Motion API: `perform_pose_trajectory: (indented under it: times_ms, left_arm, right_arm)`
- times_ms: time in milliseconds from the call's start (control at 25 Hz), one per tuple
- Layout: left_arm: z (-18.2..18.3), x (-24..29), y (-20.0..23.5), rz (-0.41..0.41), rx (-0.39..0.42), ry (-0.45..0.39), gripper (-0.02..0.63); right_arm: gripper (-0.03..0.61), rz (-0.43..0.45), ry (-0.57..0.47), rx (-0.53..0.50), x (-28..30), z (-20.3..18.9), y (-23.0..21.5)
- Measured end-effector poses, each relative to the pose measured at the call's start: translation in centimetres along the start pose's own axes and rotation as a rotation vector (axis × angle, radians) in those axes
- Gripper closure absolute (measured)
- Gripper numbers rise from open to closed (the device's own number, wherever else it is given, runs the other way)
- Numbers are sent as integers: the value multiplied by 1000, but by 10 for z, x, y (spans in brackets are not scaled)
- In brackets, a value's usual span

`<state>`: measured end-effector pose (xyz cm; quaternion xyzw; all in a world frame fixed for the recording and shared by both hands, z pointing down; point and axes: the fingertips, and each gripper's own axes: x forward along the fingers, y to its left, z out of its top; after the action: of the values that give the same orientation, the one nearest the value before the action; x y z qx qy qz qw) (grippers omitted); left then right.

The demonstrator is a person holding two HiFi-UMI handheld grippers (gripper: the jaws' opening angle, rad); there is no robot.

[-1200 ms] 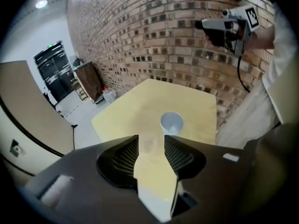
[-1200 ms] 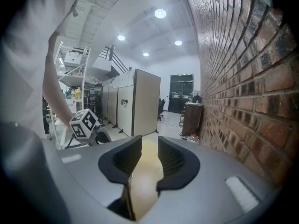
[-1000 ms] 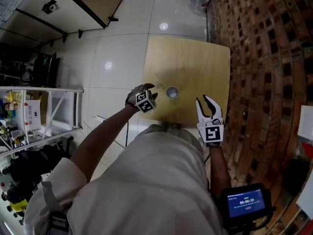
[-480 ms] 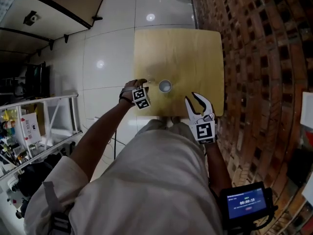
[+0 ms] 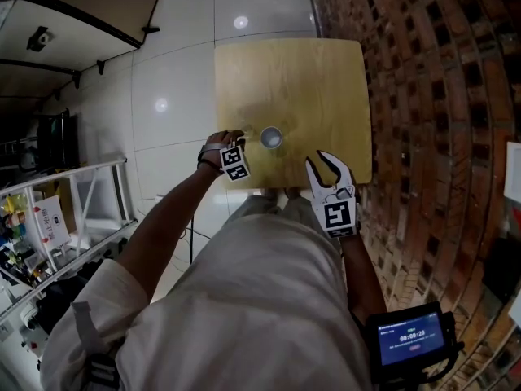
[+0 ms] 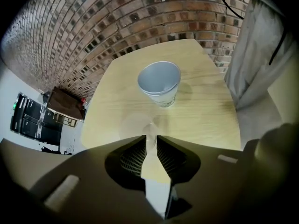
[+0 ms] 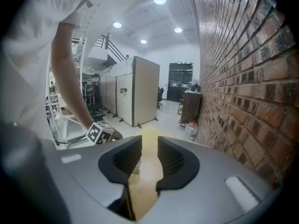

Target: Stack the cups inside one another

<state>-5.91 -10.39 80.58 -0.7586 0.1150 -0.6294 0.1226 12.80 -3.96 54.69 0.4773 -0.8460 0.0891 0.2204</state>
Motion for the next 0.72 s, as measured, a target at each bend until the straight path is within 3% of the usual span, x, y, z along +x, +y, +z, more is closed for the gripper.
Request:
perform_pose_trajectory:
  times_ms: [120, 400, 720]
  left_arm:
    - [0, 3, 0, 8, 7, 1, 575]
    - [5, -3, 8, 18, -33, -4, 581]
    - [33, -43, 33, 77, -123, -113, 583]
  right_arm:
    - [477, -7, 4, 10, -3, -4, 0]
    - [477, -17, 10, 9, -8, -12, -4]
    - [477, -11, 6, 15, -5, -9, -5]
